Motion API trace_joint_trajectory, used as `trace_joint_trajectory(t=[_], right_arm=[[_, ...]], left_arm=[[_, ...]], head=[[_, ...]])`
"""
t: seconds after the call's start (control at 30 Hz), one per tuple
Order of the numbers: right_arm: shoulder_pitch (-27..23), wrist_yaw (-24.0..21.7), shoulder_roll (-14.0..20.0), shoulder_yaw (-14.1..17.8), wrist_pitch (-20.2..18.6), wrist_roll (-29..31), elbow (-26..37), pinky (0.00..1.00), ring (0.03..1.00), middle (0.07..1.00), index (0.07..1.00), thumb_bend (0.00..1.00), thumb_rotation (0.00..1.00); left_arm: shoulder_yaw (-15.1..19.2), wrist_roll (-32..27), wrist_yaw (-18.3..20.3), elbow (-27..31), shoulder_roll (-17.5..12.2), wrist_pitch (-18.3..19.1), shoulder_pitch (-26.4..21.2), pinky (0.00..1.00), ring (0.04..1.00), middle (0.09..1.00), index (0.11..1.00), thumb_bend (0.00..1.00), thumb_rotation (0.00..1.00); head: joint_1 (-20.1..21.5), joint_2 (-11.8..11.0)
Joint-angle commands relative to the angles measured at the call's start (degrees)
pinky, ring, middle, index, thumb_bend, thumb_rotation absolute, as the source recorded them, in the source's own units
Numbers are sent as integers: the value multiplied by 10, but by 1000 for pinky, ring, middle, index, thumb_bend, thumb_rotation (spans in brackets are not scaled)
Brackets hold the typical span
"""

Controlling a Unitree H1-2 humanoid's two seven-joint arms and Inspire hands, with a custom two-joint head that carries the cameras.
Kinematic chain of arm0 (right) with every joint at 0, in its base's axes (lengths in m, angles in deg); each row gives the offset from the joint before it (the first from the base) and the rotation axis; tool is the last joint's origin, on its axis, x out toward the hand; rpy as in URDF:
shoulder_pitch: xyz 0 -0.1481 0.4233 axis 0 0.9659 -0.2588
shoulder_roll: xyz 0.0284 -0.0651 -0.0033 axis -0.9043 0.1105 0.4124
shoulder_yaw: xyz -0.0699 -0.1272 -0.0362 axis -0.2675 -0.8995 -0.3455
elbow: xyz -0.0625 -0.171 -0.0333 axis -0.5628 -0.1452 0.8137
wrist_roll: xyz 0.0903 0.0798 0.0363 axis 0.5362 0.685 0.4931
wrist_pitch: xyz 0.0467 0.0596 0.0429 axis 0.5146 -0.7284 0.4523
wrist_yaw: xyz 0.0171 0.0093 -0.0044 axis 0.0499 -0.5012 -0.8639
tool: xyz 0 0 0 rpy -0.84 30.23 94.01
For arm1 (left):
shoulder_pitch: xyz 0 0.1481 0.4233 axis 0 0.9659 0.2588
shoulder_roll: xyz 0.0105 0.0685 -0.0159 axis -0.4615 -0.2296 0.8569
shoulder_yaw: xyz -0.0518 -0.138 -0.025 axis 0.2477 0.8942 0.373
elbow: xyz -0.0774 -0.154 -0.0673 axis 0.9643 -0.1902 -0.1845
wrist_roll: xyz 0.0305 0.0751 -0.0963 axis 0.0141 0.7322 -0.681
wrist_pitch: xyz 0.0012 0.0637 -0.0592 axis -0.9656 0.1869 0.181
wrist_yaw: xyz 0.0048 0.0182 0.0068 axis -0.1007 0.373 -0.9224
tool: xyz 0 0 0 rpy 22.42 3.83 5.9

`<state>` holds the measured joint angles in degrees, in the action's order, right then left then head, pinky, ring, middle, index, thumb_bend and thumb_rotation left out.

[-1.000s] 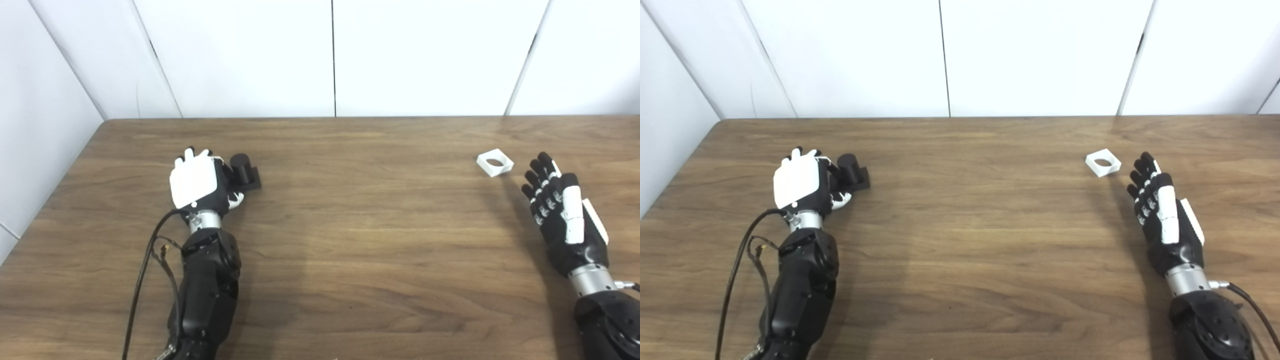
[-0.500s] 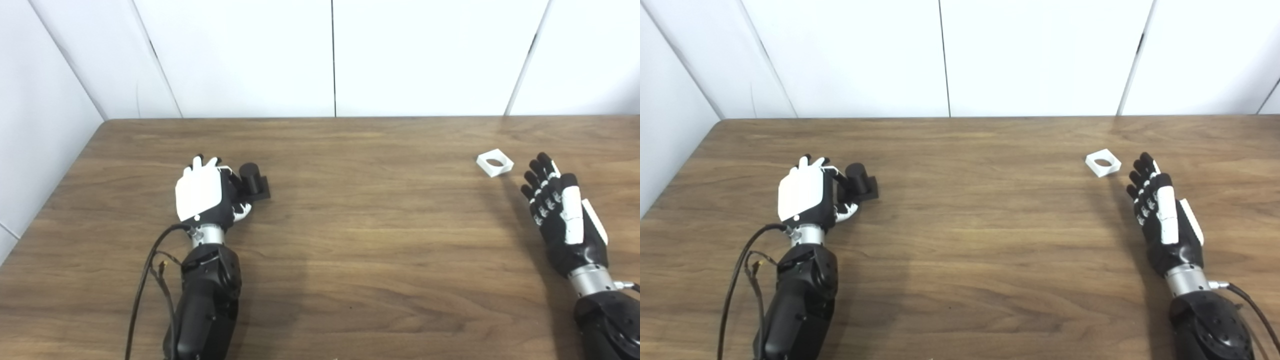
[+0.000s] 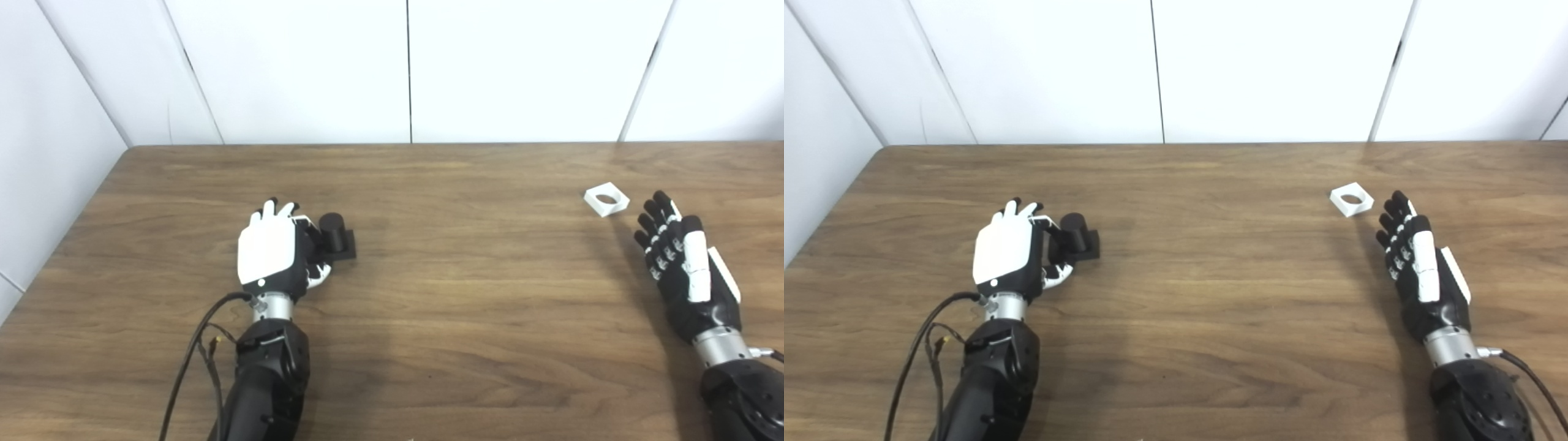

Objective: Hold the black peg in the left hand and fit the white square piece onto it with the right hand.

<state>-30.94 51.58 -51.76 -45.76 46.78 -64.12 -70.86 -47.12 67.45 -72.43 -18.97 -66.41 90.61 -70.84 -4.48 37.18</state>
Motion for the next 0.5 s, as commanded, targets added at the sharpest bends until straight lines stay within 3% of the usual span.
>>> trace_joint_trajectory(t=[0.0, 0.47], right_arm=[[4, 2, -9, -1, 6, 4, 6, 1000, 1000, 1000, 1000, 587, 1000], [5, 6, -16, -3, 11, 1, 2, 1000, 1000, 1000, 1000, 596, 1000]], left_arm=[[-17, 9, 15, 13, 1, 0, 8, 957, 986, 896, 490, 517, 61], [-62, 6, 9, 57, 35, -11, 56, 935, 987, 905, 488, 518, 60]], head=[[0, 0], [4, 1]])
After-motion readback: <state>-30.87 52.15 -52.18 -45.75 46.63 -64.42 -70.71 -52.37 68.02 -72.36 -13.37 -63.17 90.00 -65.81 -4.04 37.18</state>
